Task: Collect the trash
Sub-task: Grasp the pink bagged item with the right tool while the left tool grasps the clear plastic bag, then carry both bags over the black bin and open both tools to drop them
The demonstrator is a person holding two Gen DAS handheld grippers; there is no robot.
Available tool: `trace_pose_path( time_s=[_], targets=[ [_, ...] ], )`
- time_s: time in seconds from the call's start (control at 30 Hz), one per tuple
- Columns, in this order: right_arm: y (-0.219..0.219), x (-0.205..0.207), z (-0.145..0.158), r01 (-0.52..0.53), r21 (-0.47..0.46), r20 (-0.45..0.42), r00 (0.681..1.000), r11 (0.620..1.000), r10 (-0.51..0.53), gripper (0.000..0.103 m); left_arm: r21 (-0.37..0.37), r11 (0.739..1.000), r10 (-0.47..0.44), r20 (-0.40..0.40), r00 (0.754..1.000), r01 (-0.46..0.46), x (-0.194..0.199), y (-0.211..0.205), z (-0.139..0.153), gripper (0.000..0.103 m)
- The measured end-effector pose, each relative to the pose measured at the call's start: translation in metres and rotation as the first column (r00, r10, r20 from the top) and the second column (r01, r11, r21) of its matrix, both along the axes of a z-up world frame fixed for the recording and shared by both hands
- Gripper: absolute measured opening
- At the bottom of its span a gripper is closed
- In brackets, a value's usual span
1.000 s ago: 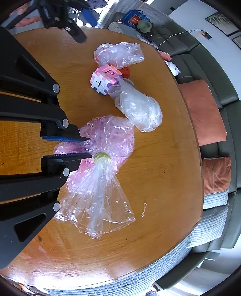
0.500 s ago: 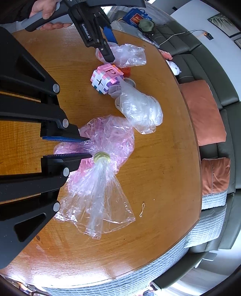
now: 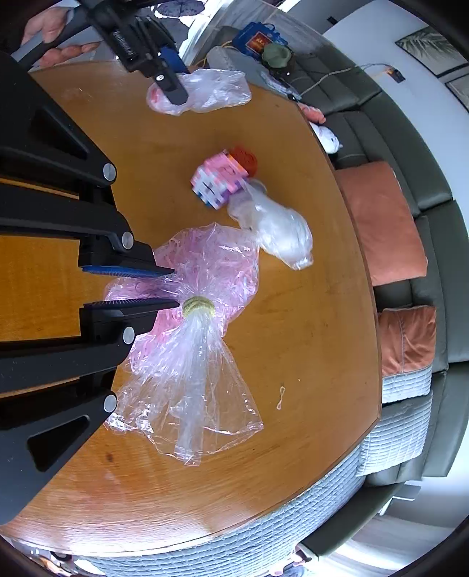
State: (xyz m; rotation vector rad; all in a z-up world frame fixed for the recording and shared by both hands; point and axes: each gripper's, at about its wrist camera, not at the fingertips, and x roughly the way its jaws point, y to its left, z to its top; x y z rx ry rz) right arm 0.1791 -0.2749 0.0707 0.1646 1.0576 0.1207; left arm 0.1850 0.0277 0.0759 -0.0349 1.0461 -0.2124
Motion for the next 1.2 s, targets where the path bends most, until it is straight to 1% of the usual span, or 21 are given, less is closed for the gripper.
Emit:
trace_pose_path(
  time_s=[0.17, 0.3, 0.47, 0.6, 0.8, 0.9, 1.1, 1.17, 1.2],
  targets=[
    [0.014, -0.021, 0.01, -0.048, 0.003, 0.008, 0.999, 0.999, 0.048, 0.011, -0.02, 1.0, 0.01, 0.013, 1.0, -0.009, -0.033, 0.001, 0.006, 0.063],
    [0.033, -0.038, 0.014, -0.105, -0.005, 0.012, 0.994, 0.994, 0.105, 0.011, -0.044, 0.999, 0.033, 0.017, 0.999, -0.032, -0.055, 0.013, 0.007, 0.063],
    [0.067, -0.056, 0.015, -0.202, -0.013, 0.01, 0.979, 0.979, 0.202, 0.011, -0.062, 0.996, 0.072, 0.016, 0.997, -0.071, -0.083, 0.03, 0.007, 0.063],
    [0.102, -0.068, 0.016, -0.281, -0.021, 0.013, 0.959, 0.959, 0.282, 0.011, -0.063, 0.991, 0.123, 0.018, 0.992, -0.122, -0.104, 0.052, 0.007, 0.063],
    [0.166, -0.085, 0.019, -0.41, -0.029, 0.018, 0.911, 0.911, 0.411, 0.011, -0.049, 0.976, 0.213, 0.029, 0.977, -0.211, -0.14, 0.098, 0.009, 0.063],
    [0.204, -0.095, 0.019, -0.479, -0.034, 0.016, 0.878, 0.877, 0.479, 0.011, -0.049, 0.964, 0.265, 0.028, 0.964, -0.263, -0.155, 0.122, 0.01, 0.063],
    [0.265, -0.114, 0.018, -0.577, -0.039, 0.006, 0.817, 0.816, 0.577, 0.011, -0.056, 0.928, 0.371, 0.02, 0.928, -0.369, -0.188, 0.176, 0.007, 0.064],
    [0.286, -0.123, 0.017, -0.609, -0.037, -0.002, 0.793, 0.793, 0.609, 0.011, -0.06, 0.914, 0.403, 0.014, 0.915, -0.401, -0.198, 0.191, 0.005, 0.064],
    [0.299, -0.127, 0.015, -0.628, -0.033, -0.008, 0.778, 0.778, 0.628, 0.011, -0.065, 0.903, 0.426, 0.009, 0.905, -0.425, -0.205, 0.202, 0.004, 0.064]
  ],
)
